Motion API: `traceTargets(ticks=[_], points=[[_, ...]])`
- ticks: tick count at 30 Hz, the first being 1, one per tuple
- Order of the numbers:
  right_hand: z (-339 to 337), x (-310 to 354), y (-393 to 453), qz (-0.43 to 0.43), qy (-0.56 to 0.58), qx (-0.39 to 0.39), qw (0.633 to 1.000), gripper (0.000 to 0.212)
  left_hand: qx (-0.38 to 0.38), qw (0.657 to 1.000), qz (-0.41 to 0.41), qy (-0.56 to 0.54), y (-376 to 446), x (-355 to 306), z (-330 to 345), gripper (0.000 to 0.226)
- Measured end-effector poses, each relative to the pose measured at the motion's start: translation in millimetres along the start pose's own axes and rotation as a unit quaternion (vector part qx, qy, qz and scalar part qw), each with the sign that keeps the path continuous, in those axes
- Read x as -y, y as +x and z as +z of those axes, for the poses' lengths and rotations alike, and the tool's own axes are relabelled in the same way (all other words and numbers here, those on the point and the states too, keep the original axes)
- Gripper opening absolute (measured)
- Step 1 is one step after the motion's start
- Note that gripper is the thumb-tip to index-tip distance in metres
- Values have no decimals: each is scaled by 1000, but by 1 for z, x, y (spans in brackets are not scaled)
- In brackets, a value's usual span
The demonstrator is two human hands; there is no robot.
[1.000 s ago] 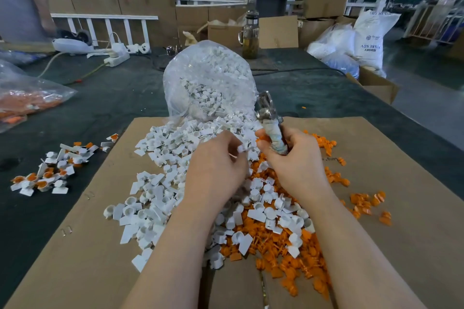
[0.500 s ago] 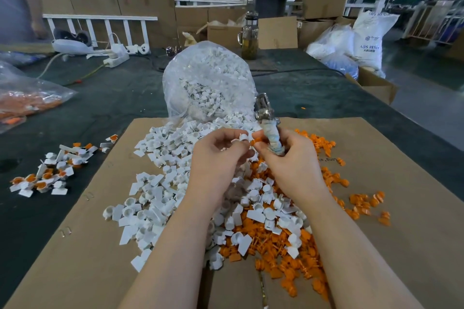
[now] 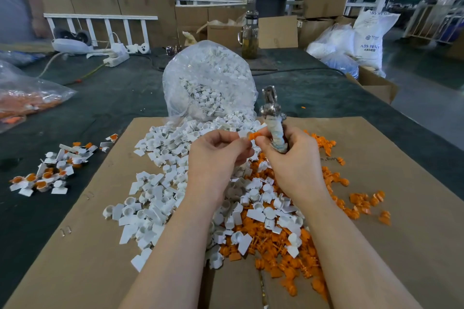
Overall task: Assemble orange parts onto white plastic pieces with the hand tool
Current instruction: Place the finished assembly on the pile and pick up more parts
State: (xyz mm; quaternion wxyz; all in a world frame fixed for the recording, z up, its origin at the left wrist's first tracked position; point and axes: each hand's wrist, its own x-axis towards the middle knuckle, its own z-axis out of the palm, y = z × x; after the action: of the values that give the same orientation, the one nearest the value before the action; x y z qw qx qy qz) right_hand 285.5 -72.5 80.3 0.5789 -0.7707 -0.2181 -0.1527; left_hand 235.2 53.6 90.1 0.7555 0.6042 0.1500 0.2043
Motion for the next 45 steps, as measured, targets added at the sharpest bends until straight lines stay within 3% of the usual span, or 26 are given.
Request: traceTargets(ticks=[11,15,27,40,45], points=[[2,2,-3,-23,-113,-44,992,16,-3,999,23,31,-3,-2,5,16],[2,3,-3,-18,-106,-47,993,17,-7,996,52,69,-4,-2,6,7],[2,2,-1,-24,-122,-3,992,14,-43,970,128,201,-3,3,8,16],[1,3,0,-16,-128,33,991,9,-50,952,161,255,1,6,4,20],[2,2,1,9,-121,22,992,23,-53,939,189,284,2,7,4,18]])
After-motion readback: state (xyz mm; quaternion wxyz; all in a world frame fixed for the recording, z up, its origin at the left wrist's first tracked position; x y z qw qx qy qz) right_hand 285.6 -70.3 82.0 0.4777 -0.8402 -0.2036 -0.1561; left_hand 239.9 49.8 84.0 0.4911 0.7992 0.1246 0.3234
